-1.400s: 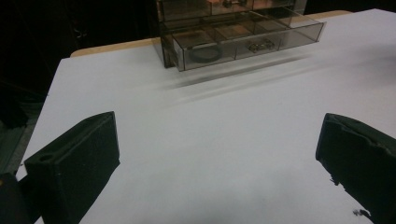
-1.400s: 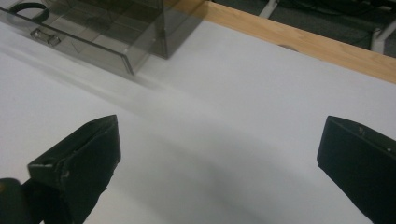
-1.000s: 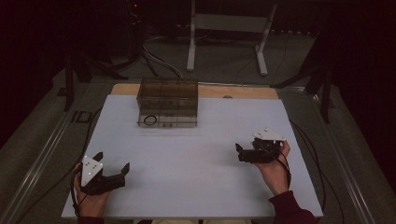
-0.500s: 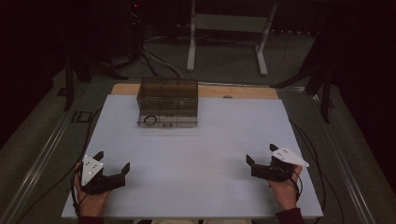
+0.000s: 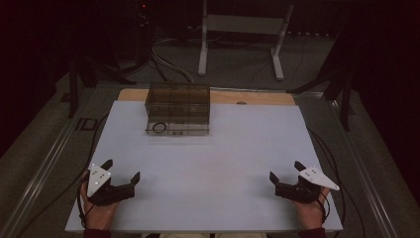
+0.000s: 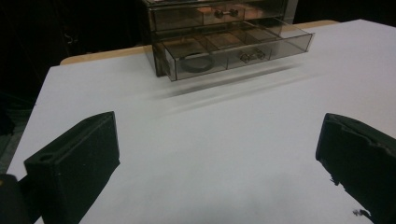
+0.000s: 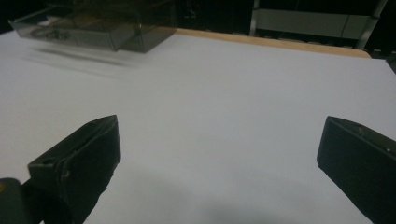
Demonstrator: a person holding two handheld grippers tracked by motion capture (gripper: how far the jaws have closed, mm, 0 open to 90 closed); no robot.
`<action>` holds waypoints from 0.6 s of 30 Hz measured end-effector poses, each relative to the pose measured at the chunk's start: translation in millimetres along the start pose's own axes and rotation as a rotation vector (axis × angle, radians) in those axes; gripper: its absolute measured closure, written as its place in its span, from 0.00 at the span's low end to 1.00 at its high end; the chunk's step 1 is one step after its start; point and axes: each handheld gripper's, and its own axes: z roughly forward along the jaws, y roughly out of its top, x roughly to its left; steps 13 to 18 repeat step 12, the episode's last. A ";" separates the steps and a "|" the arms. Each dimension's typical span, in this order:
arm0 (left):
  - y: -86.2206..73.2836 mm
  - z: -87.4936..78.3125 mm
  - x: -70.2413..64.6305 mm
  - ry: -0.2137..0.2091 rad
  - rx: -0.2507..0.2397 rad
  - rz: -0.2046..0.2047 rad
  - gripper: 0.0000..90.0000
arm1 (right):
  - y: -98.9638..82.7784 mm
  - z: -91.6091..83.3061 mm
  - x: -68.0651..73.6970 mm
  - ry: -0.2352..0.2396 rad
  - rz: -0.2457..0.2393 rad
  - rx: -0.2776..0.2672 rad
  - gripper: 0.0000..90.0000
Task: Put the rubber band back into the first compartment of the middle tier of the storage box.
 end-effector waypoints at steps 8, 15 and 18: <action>4.3 5.0 -1.3 0.005 -0.013 -0.034 0.00 | -6.3 -0.7 -7.0 -0.018 -0.001 0.028 0.00; 3.9 13.4 -3.3 0.031 0.057 -0.036 0.00 | -7.7 1.0 -11.1 -0.026 0.011 0.054 0.00; 3.9 13.4 -3.3 0.031 0.057 -0.036 0.00 | -7.7 1.0 -11.1 -0.026 0.011 0.054 0.00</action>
